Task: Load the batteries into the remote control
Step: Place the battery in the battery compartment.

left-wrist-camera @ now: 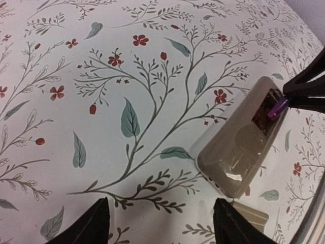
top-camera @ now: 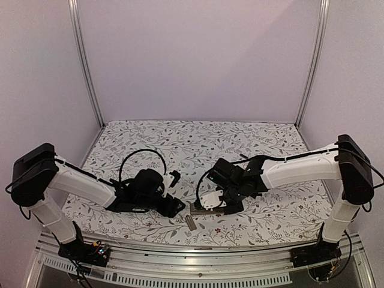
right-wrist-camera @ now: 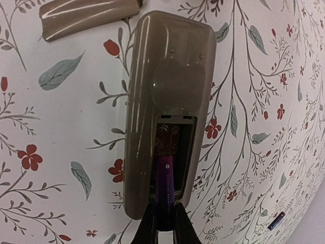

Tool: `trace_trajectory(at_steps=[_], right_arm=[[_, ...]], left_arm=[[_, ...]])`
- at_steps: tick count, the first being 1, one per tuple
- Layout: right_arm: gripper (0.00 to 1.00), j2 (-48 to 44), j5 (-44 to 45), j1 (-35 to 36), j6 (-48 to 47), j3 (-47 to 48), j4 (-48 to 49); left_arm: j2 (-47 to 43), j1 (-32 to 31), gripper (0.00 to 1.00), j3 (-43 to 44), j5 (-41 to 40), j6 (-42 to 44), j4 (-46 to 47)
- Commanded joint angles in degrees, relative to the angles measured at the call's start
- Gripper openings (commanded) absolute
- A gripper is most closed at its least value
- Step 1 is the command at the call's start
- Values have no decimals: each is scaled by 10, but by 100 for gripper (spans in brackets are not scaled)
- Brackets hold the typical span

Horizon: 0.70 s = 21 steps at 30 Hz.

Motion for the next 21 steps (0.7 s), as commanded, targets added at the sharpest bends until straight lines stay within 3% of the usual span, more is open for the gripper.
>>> trace_trajectory(at_steps=[1,21], right_arm=[[0,8,5,10,-3,14,-17],[0,51,1,16,7,53,-26]], left_arm=[[8,5,70,6,3,8,9],[6,7,70,4,10,20,11]])
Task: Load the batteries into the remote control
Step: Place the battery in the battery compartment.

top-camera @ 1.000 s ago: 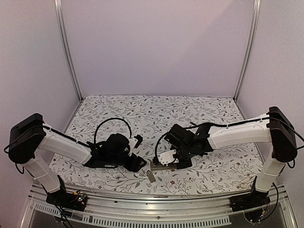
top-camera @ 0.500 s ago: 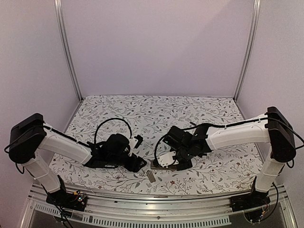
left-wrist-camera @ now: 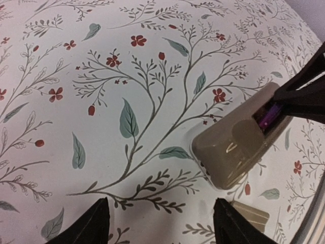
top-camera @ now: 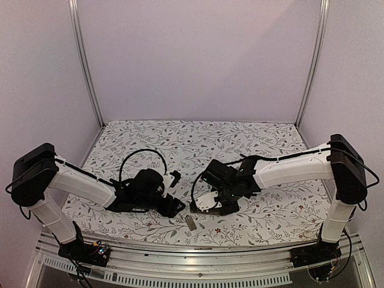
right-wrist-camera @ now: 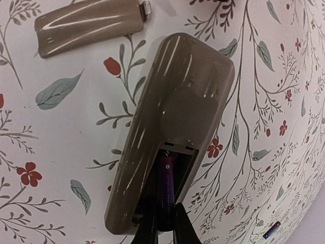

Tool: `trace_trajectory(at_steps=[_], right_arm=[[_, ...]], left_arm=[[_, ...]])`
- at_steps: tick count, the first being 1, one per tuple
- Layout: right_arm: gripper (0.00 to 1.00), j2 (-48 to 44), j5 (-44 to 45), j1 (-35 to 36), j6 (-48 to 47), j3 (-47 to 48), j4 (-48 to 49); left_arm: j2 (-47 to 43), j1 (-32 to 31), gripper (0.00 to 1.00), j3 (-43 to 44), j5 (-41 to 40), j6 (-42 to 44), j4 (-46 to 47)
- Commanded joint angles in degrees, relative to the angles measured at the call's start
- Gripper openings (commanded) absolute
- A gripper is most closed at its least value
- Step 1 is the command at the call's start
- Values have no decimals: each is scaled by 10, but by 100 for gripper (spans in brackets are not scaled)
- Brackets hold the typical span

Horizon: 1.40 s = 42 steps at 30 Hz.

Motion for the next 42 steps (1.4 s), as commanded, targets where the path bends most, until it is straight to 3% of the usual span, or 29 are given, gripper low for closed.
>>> trace_trajectory(at_steps=[1,12,22,29,35,38,42], right_arm=[[0,17,-4,5,20,18,-12],[0,10,-17,5,64,21,-18],[0,-19,-41,2,99,23,-25],[1,-51,-89,-16,123,19,-41],[1,-72,-134,-36,150,12,-48],[1,-90,-175,-55,196,6,-49],[0,-123,-238,-77,249,-16,-24]], left_arm=[[5,6,70,4,9,15,12],[-18,5,68,-8,45,52,38],[-52,-2,64,-39,70,99,117],[-74,-13,60,-88,68,132,223],[-47,-30,59,-83,85,190,258],[-29,-41,59,-79,116,231,284],[-7,-42,60,-98,181,275,390]])
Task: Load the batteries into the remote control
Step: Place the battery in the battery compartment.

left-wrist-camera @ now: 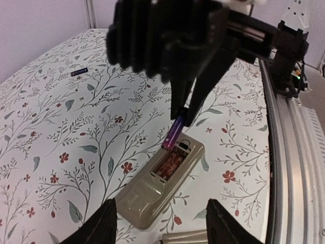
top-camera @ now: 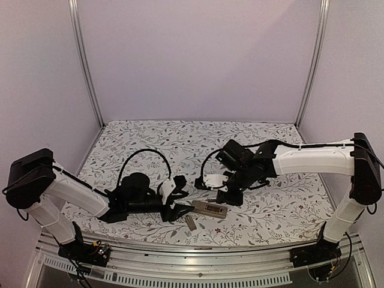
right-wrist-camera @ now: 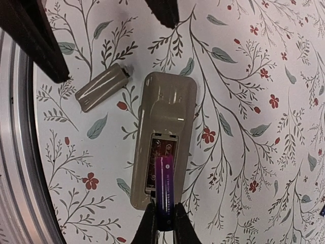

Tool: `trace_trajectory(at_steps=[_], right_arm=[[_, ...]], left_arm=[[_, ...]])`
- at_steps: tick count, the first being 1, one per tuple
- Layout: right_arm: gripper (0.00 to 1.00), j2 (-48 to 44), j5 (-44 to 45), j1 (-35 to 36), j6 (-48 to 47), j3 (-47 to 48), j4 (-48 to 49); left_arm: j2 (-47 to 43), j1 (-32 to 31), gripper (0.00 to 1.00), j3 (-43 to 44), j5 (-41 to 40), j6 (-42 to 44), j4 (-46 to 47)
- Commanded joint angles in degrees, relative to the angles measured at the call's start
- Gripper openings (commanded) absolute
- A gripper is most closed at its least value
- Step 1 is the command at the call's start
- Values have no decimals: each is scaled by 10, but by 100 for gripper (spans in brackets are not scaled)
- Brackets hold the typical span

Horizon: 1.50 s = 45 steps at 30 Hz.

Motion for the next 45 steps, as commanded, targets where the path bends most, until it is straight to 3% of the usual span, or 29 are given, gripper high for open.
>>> trace_trajectory(at_steps=[1,8,13,15,17,19,23,29,36,45], right_arm=[[0,-55,-89,-20,74,-25,20],[0,-88,-134,-24,109,-50,51],[0,-91,-134,-29,127,-62,55],[0,-91,-131,-37,147,-66,55],[0,-92,-135,-47,184,-69,64],[0,-91,-140,-54,224,-72,69],[0,-112,-125,-60,267,-106,75],[0,-146,-132,-92,274,-140,96],[0,-167,-136,-101,261,-173,123],[0,-187,-141,-102,263,-192,143]], left_arm=[[32,-8,60,-14,76,77,130],[100,-21,62,51,92,169,136],[112,-21,62,62,50,214,127],[113,-17,68,81,56,241,39],[116,0,80,133,116,255,-131],[119,15,86,188,137,256,-266],[121,31,92,238,158,283,-383],[186,65,93,348,170,322,-571],[222,84,91,369,143,354,-587],[224,72,78,359,153,319,-539]])
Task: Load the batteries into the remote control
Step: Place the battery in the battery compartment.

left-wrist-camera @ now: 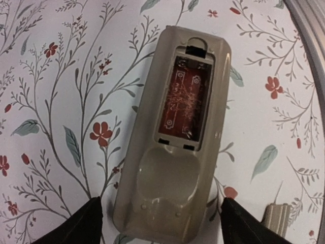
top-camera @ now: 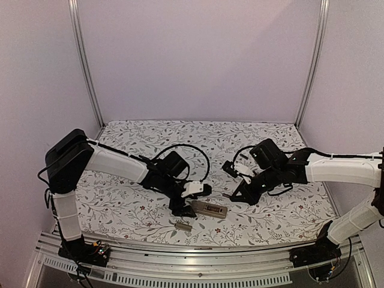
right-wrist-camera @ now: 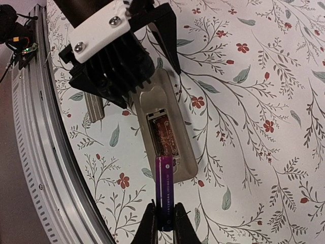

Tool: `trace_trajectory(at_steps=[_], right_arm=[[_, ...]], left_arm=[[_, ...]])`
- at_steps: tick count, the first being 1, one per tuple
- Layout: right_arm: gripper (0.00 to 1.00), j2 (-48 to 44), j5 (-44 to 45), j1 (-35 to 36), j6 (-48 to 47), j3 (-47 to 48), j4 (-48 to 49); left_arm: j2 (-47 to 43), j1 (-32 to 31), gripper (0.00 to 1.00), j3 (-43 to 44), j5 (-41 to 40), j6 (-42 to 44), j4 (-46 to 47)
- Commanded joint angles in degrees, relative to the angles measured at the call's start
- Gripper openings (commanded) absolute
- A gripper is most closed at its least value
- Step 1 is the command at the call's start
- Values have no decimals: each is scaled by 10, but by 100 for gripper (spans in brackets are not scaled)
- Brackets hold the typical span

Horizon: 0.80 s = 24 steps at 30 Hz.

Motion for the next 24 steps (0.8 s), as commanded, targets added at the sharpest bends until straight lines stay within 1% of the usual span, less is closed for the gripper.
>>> trace_trajectory(at_steps=[1,4,9,15,21,24], right_arm=[[0,-16,-9,-4,3,-5,21],[0,-13,-9,-4,-1,0,21],[0,-1,-13,-4,-3,3,21],[0,7,-2,-6,-24,4,16],[0,22,-17,-15,-59,9,15],[0,24,-17,-18,-87,11,10]], left_arm=[[3,-10,76,-14,9,-16,13],[2,-22,65,-29,4,-23,22],[-12,-43,54,-56,-2,-48,46],[-48,-59,52,-104,-21,-90,92],[-47,-62,51,-108,-53,-146,112],[-50,-66,51,-118,-73,-162,147]])
